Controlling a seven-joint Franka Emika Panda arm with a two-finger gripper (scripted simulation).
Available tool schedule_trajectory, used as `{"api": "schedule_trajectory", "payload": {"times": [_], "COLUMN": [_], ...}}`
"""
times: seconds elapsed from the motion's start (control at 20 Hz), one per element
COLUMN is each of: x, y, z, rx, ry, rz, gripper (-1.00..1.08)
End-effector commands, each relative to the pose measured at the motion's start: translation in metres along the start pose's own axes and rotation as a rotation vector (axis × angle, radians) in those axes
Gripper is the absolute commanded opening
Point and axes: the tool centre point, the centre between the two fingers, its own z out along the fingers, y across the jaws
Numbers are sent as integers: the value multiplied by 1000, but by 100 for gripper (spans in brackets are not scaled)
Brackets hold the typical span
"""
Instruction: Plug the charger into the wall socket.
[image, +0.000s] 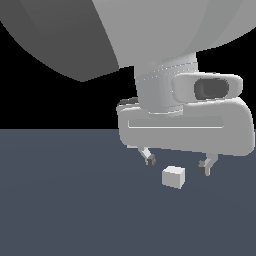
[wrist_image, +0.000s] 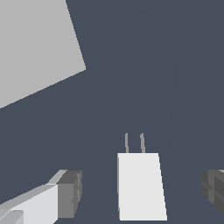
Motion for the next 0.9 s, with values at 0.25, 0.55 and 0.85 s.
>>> {"api": "schedule_trajectory", "payload": {"times": [0.25,0.55,0.85], "x": [-8,-8,-8], "y": [0,0,0], "z": [21,22,22], "rx": [0,0,0], "ry": [0,0,0], "rz": [2,2,2], "gripper": [100,-100,-100]}}
